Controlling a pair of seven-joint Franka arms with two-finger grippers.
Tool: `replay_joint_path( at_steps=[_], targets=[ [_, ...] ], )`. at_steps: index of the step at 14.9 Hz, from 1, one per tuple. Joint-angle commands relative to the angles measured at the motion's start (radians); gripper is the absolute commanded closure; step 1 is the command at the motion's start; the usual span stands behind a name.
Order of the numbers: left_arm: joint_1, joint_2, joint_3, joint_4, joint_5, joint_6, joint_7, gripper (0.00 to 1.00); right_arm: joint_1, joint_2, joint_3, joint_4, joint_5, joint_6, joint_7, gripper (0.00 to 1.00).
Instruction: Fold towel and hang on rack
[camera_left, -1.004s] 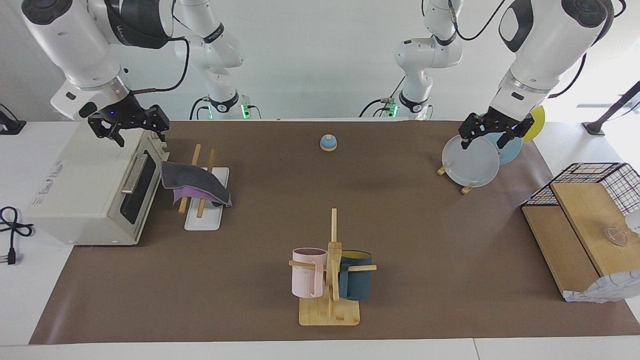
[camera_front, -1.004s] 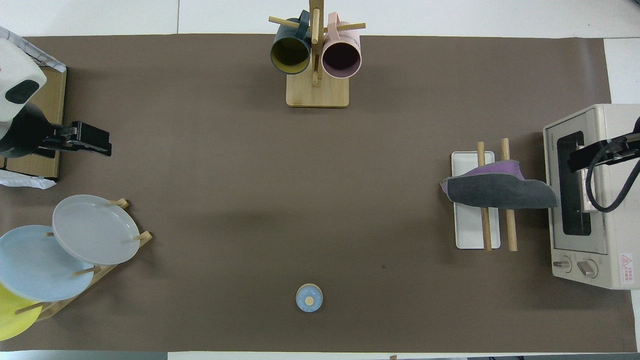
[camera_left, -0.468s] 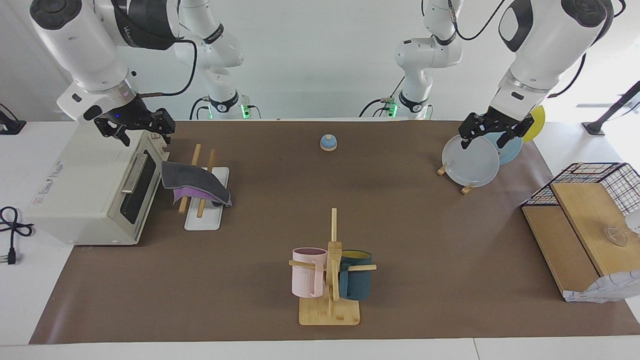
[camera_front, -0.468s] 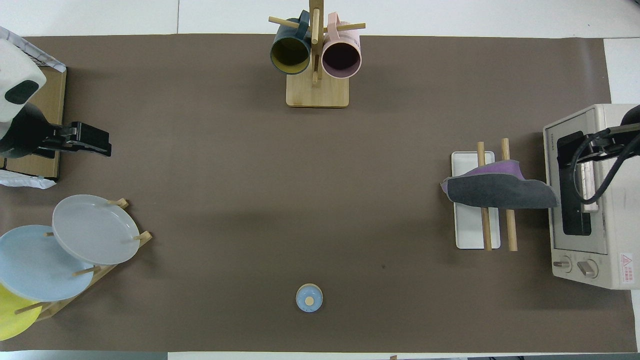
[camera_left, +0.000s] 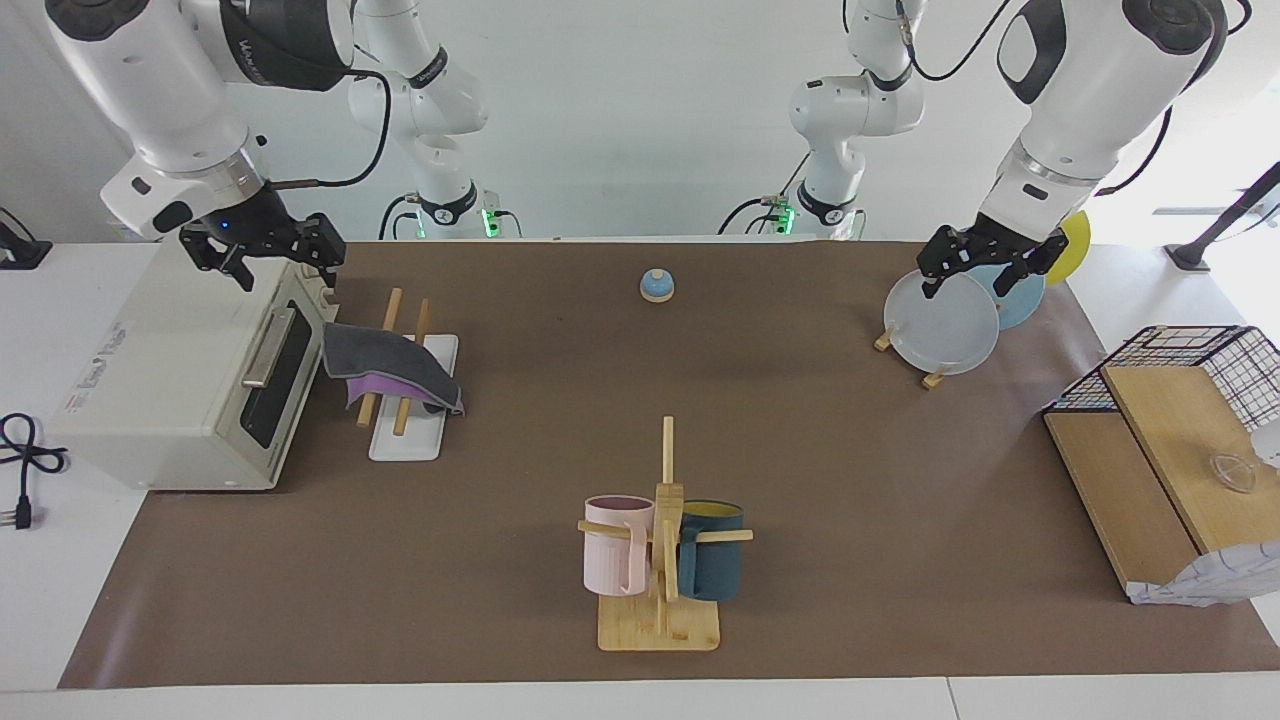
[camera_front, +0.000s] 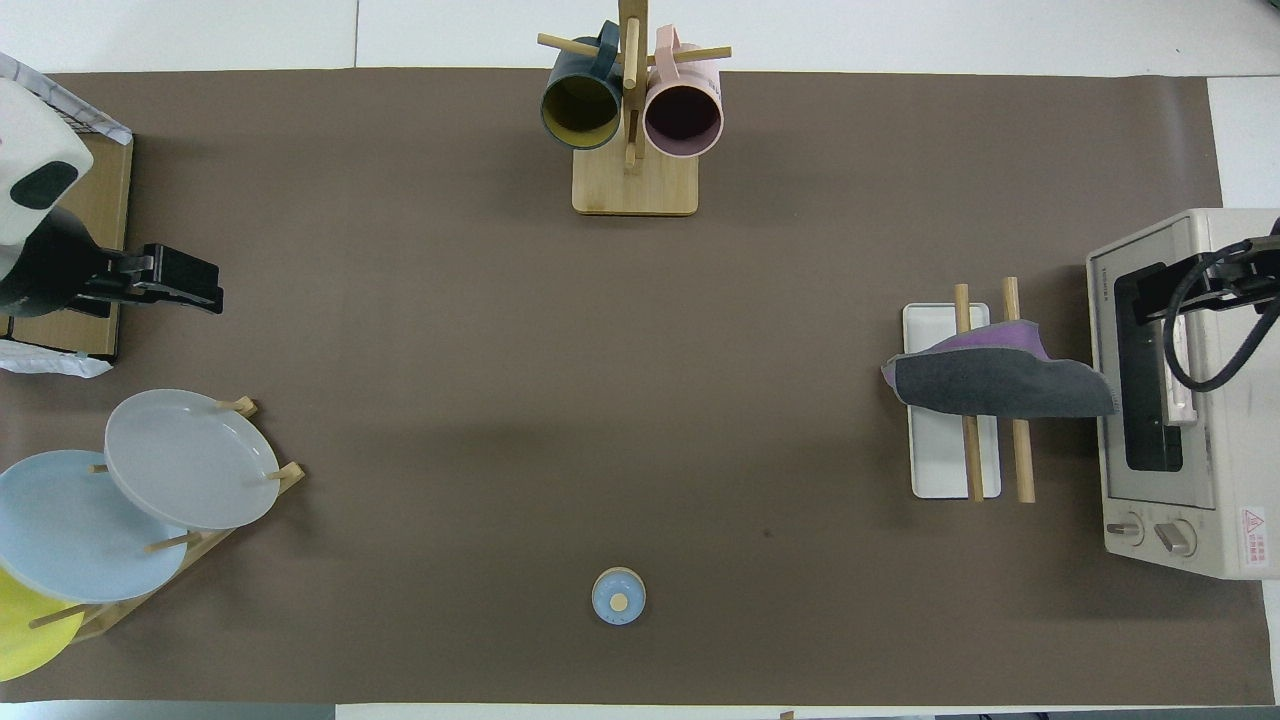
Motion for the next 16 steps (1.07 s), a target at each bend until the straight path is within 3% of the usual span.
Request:
replay_joint_path(
  at_steps=[1,16],
  targets=[
    [-0.004,-0.004,0.010,0.004,-0.004,0.000,0.009,0.00,0.013,0.007,-0.016,0.020,0.022,-0.026,0.011,0.00],
    [-0.004,-0.004,0.010,0.004,-0.005,-0.002,0.008,0.00,0.009,-0.005,-0.005,0.031,0.030,-0.026,0.012,0.00]
  ],
)
